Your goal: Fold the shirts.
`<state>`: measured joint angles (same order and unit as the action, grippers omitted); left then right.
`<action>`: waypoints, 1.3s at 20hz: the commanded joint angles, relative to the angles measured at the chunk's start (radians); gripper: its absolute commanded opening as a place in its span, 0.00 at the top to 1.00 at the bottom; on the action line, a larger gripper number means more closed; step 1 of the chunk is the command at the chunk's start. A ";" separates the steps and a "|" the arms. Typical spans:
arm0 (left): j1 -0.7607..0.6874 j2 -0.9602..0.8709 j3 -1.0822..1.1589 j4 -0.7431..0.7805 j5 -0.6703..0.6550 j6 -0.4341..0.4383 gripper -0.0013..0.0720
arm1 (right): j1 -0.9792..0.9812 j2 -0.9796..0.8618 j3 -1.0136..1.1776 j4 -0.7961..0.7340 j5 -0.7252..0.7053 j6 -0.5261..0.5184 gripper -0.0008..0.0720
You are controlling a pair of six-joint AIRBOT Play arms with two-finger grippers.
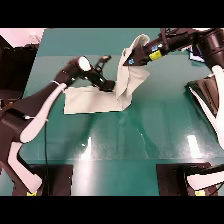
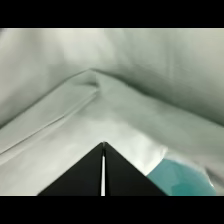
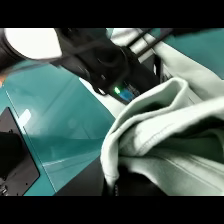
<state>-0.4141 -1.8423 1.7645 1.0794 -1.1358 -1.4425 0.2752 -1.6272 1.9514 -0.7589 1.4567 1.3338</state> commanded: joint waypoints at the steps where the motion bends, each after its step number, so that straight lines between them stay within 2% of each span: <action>1: 0.121 0.113 0.013 0.138 -0.125 0.003 0.95 | 0.052 -0.034 0.002 0.002 -0.045 -0.003 0.98; 8: 0.425 0.364 0.013 0.179 -0.267 0.056 0.95 | 0.200 -0.142 0.002 0.006 -0.232 -0.059 0.98; 10: 0.481 0.409 0.013 0.179 -0.293 0.055 0.95 | 0.250 -0.192 0.002 0.007 -0.297 -0.084 0.97; 13: 0.517 0.452 0.013 0.178 -0.298 0.055 0.95 | 0.348 -0.288 0.018 0.008 -0.472 -0.177 0.96; 14: 0.516 0.456 0.013 0.177 -0.298 0.055 0.95 | 0.382 -0.332 0.060 0.008 -0.504 -0.195 0.77; 15: 0.516 0.455 0.013 0.162 -0.299 0.055 0.95 | 0.418 -0.386 0.126 0.009 -0.529 -0.201 0.54; 16: 0.516 0.455 0.013 0.149 -0.301 0.055 0.95 | 0.447 -0.425 0.172 0.024 -0.559 -0.201 0.45; 17: 0.516 0.455 0.013 0.139 -0.301 0.055 0.95 | 0.470 -0.445 0.191 0.057 -0.598 -0.201 0.41; 18: 0.516 0.455 0.013 0.138 -0.304 0.055 0.95 | 0.484 -0.445 0.180 0.068 -0.622 -0.201 0.28; 19: 0.516 0.455 0.013 0.139 -0.308 0.055 0.95 | 0.486 -0.425 0.145 0.066 -0.629 -0.202 0.25; 21: 0.516 0.455 0.013 0.139 -0.322 0.055 0.95 | 0.454 -0.339 0.032 0.018 -0.615 -0.201 0.25; 26: 0.516 0.453 0.013 0.123 -0.323 0.055 0.95 | 0.234 -0.138 -0.190 -0.028 -0.397 -0.177 0.25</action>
<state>0.1009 -1.3888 1.7767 1.2137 -1.4544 -1.3880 0.6113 -1.8587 1.8748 -0.7689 0.9447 1.1431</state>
